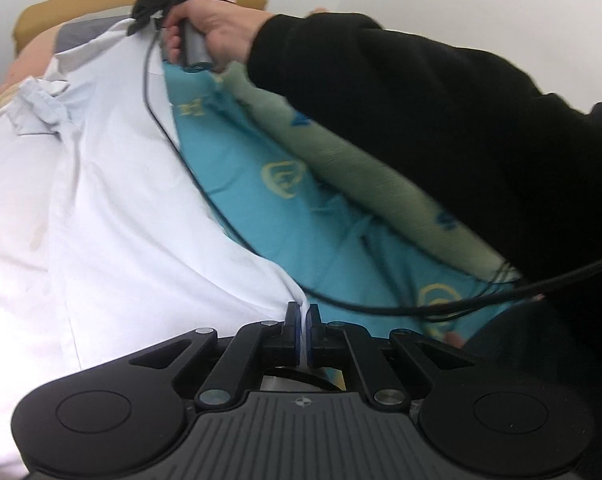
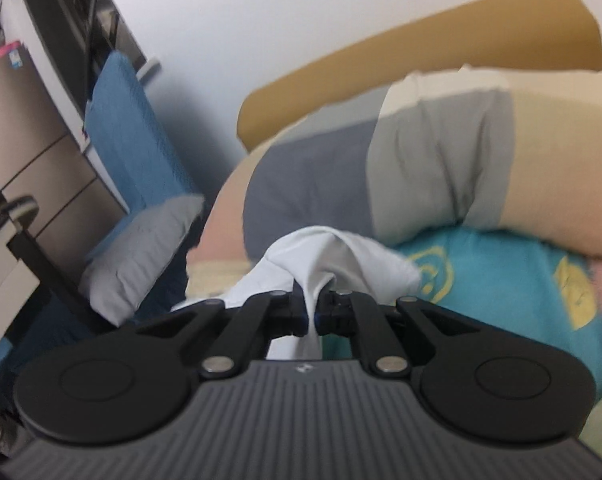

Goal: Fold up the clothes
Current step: 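Open both grippers and release the folded T-shirt on the bed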

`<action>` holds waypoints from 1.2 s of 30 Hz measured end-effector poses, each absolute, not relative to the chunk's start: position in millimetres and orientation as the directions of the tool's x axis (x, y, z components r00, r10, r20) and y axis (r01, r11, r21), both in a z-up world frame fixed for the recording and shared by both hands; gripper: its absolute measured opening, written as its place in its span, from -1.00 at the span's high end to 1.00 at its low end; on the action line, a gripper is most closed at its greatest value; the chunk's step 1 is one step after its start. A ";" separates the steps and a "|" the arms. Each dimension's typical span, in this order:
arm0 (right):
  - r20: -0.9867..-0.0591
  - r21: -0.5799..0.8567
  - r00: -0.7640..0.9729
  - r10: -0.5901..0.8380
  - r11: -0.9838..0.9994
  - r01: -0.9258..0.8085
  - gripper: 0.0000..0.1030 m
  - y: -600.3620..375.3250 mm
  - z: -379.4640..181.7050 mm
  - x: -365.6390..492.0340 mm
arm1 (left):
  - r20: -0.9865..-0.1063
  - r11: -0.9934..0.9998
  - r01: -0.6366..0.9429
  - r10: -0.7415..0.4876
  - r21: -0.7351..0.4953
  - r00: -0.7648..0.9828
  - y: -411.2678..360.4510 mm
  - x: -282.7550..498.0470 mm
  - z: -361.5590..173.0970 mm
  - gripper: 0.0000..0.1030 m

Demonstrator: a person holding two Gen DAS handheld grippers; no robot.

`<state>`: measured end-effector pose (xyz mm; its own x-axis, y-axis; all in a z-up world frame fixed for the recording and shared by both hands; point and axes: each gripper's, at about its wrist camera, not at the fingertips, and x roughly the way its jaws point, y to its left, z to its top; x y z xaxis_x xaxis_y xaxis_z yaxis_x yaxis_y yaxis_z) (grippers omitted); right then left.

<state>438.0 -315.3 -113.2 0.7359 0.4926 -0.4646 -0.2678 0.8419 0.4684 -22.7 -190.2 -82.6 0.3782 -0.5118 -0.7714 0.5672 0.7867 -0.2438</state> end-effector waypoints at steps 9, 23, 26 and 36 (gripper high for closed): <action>-0.531 0.403 0.727 0.434 0.885 -0.234 0.79 -356.4 -149.7 461.1 | -0.784 0.762 0.534 -0.562 -0.367 0.262 -225.0 -0.2 -129.2 0.80; -0.503 0.292 0.812 0.296 0.942 -0.162 -0.58 -356.9 -86.7 375.3 | -0.702 0.831 0.480 -0.519 -0.280 0.488 -170.5 -32.6 -57.9 -0.60; -0.487 0.288 0.830 0.272 0.947 -0.142 -0.58 -356.5 -60.7 333.0 | -0.686 0.855 0.466 -0.481 -0.228 0.547 -152.5 -55.9 -47.3 -0.64; -0.470 0.198 0.869 0.158 0.978 -0.070 -0.58 -331.9 -8.1 201.1 | -0.641 0.854 0.497 -0.470 -0.155 0.607 -88.4 -124.6 -13.2 -0.79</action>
<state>201.1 -331.9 -8.1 0.8687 0.1576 -0.4695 -0.0701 0.9776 0.1984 -124.6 -88.4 -13.2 0.6073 -0.4696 -0.6409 0.4971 0.8538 -0.1546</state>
